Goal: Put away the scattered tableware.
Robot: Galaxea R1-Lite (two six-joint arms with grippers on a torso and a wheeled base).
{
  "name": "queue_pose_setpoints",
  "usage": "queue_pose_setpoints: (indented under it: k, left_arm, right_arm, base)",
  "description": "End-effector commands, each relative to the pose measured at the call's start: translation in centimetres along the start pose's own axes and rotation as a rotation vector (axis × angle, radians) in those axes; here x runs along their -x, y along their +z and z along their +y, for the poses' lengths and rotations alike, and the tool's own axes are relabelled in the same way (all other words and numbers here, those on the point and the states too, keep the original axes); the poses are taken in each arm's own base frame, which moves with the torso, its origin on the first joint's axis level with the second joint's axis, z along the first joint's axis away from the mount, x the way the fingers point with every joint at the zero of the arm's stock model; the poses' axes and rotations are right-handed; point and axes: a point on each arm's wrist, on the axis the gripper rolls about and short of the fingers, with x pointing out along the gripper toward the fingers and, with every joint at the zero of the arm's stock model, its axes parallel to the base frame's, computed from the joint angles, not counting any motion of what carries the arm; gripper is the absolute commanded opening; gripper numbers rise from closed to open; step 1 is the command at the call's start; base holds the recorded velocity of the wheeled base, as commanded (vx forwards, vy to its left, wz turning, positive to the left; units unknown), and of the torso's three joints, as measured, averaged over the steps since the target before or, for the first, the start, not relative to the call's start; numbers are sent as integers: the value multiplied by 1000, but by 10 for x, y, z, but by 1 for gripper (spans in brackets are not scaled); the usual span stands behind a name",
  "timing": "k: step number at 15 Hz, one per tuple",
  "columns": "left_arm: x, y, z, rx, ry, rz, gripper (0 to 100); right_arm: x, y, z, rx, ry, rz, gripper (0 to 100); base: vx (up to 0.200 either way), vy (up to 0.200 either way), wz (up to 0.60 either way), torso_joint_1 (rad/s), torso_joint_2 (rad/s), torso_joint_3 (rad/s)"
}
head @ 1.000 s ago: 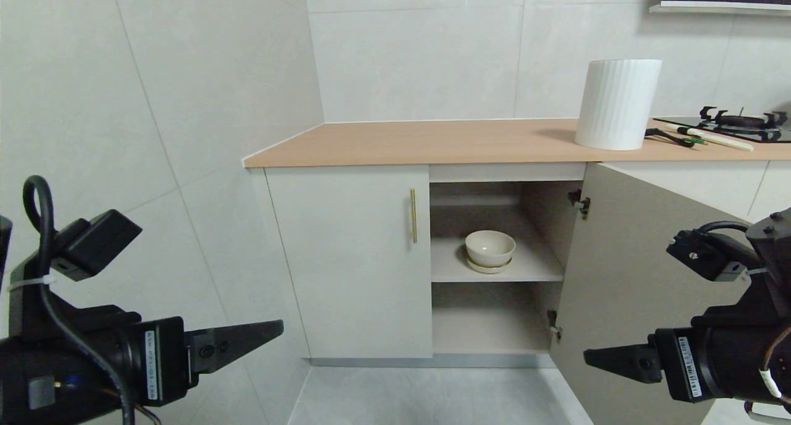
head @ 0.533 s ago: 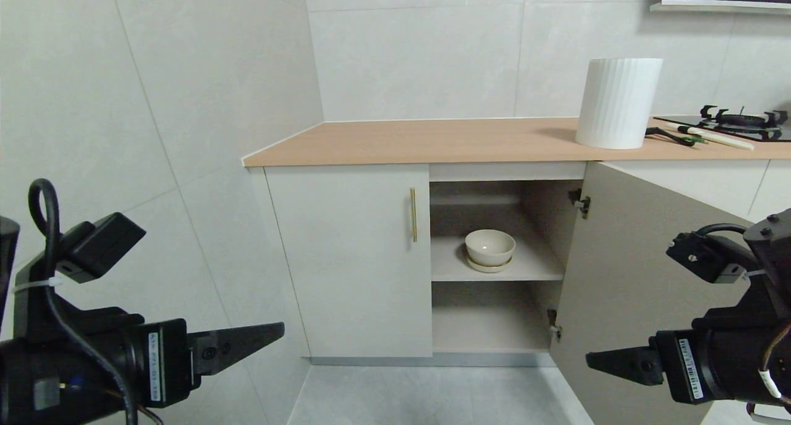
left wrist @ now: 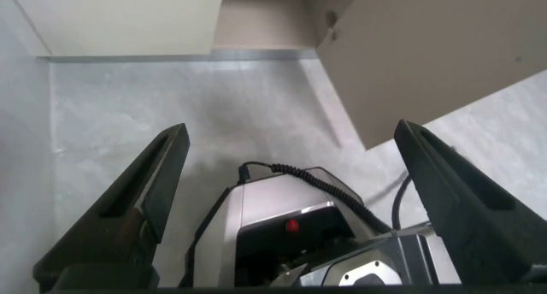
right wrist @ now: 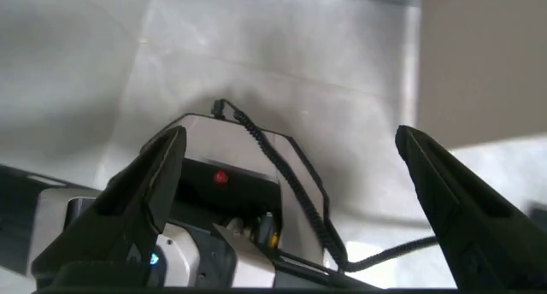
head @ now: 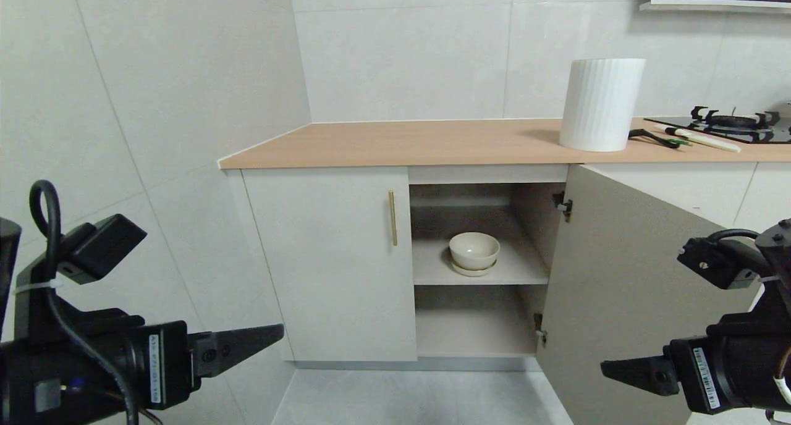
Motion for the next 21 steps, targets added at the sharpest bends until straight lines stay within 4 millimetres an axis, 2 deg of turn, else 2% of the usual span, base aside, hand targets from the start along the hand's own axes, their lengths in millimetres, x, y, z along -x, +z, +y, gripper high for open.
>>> queue_pose_setpoints:
  k: [1, 6, 9, 13, 14, 15, 17, 21]
  left_arm:
    - [-1, 0, 0, 0, 2, 2, 100]
    - [-1, 0, 0, 0, 2, 4, 100]
    - [-1, -1, 0, 0, 0, 5, 100]
    - [-1, -1, 0, 0, -1, 6, 100]
    - [-1, -1, 0, 0, -1, 6, 100]
    - [-1, -1, 0, 0, -2, 8, 100]
    - [-2, -1, 0, 0, -1, 9, 100]
    - [-2, 0, 0, 2, -3, 6, 100]
  right_arm:
    - [2, -2, -1, 5, -19, 20, 100]
    - [3, -2, -10, 31, -105, 72, 100]
    - [19, 0, -23, 39, -224, 138, 100]
    - [32, 9, -72, 3, -433, 147, 100]
    - [32, 9, -73, 1, -437, 148, 100]
    - [34, 12, -92, -21, -508, 151, 100]
    - [26, 19, -108, -55, -554, 138, 100]
    - [-3, 38, -137, -141, -598, 96, 100]
  base:
    - [0, -200, 0, -2, -2, 2]
    - [0, -160, 0, 3, 1, 3]
    - [0, 0, 0, 0, 0, 0]
    - [0, 0, 0, 0, 0, 0]
    - [0, 0, 0, 0, 0, 0]
    - [0, 0, 0, 0, 0, 0]
    - [0, 0, 0, 0, 0, 0]
    - [0, 0, 0, 0, 0, 0]
